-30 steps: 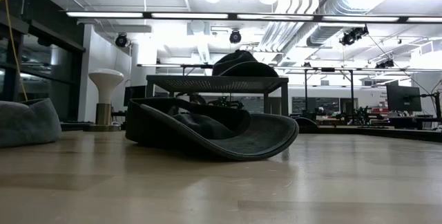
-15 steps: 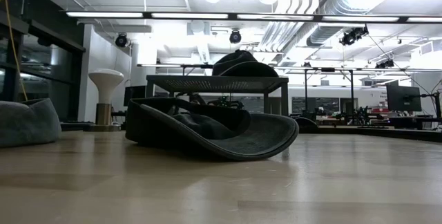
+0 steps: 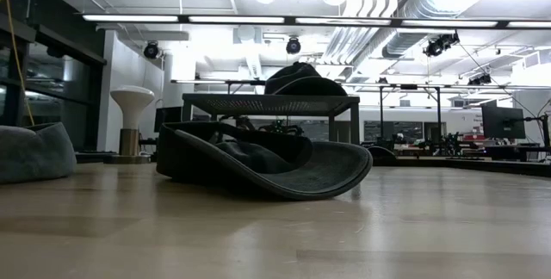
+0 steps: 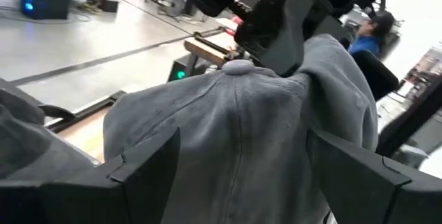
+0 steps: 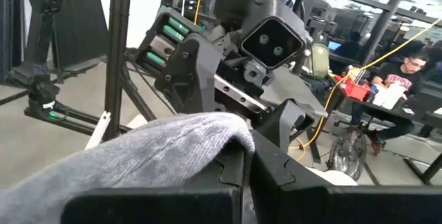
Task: Pick & Place hat
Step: Put the right gray cap on the shelf
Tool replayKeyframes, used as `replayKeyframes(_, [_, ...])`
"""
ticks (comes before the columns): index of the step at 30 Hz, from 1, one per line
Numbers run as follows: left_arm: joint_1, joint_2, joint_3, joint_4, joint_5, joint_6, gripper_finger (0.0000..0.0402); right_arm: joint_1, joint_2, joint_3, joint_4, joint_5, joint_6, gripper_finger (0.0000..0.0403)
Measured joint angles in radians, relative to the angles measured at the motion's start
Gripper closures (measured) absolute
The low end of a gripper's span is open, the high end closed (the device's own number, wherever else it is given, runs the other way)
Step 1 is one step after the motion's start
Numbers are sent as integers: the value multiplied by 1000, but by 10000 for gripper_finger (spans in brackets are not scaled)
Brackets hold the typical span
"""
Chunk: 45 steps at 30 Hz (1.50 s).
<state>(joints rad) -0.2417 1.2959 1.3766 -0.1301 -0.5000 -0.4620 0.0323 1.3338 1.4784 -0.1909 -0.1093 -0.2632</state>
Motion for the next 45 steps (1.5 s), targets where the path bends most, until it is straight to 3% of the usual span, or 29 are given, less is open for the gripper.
replayKeyframes(5, [10, 2, 0, 0, -30, -27, 99, -16, 0, 0, 0, -21, -12, 403])
replayKeyframes(13, [74, 56, -1, 33, 98, -97, 108, -46, 0, 0, -4, -70, -37, 403])
replayKeyframes(24, [85, 91, 0, 130, 101, -101, 117, -60, 0, 0, -15, -124, -74, 403])
replayKeyframes(36, [85, 90, 0, 137, 97, -119, 230, -88, 0, 0, -10, -164, -86, 403])
replayKeyframes(45, [85, 90, 0, 138, 98, -98, 352, -92, 0, 0, -11, -178, -86, 403])
